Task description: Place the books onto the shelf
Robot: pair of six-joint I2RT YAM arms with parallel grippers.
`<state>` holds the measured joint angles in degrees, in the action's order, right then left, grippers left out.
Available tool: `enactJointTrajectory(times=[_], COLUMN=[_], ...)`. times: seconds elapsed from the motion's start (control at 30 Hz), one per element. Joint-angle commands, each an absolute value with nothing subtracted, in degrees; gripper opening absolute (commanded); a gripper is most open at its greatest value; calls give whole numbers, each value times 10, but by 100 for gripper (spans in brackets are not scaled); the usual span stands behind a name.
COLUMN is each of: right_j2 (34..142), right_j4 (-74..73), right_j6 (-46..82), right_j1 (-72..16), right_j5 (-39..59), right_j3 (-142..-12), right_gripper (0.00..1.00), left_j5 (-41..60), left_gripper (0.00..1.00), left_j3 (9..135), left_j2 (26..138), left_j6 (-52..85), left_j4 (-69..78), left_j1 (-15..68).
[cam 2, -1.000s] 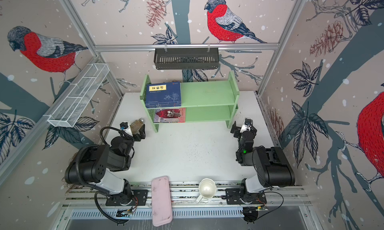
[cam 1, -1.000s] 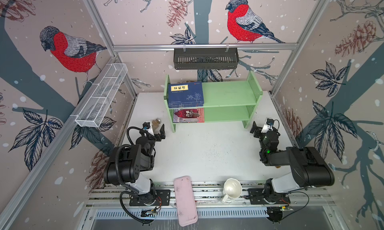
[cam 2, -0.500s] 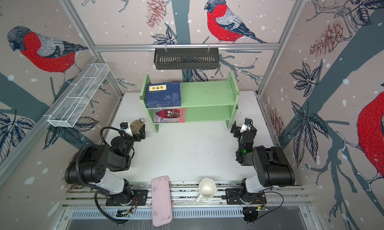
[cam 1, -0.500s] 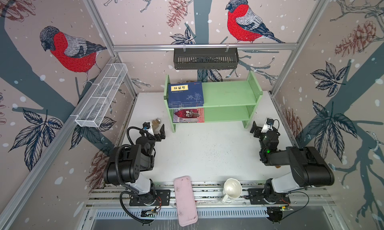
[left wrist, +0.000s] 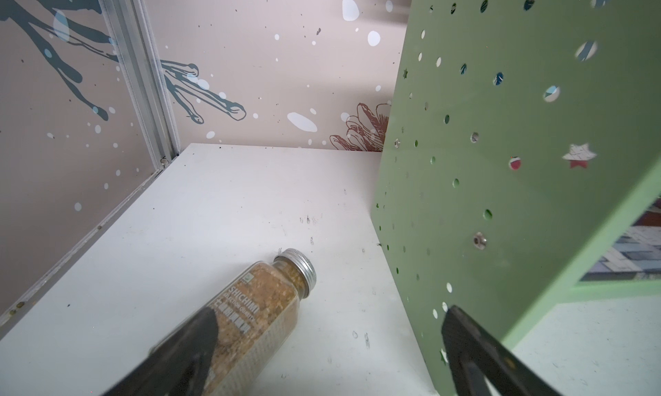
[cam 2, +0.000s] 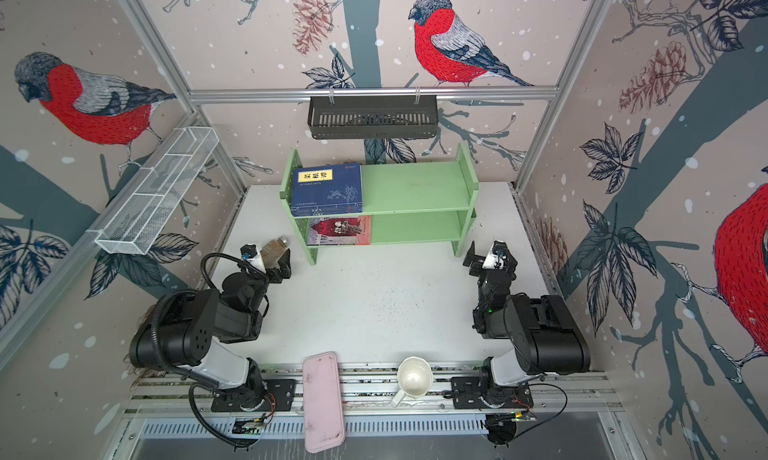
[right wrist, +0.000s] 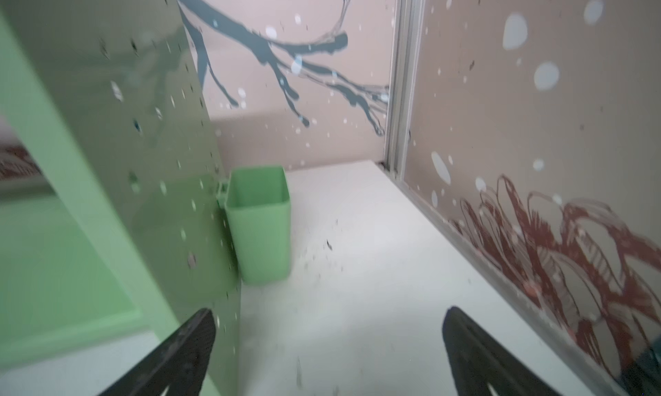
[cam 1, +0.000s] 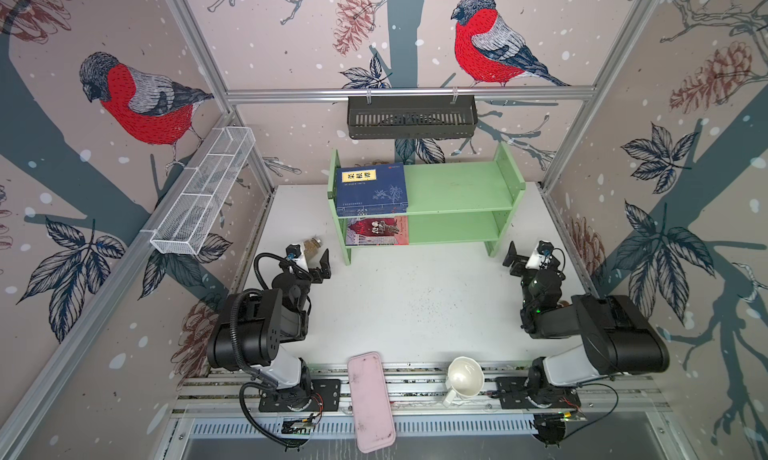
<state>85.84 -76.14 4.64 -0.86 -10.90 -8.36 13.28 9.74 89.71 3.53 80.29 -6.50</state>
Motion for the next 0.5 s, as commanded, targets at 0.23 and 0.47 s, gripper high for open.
enactJointTrajectory(times=[0.23,0.47], right_j2=[865,860], right_j4=[-696,-695], right_j6=[55,55], right_j1=[-25,-24], right_j5=[-156,-153], right_j3=[-133,-130], right_gripper=[100,100], left_j5=[125,125], left_gripper=[98,98], left_j3=[100,100], left_j2=[896,896], left_j6=[28,28], left_j4=[822,821], left_j1=[-63,-63])
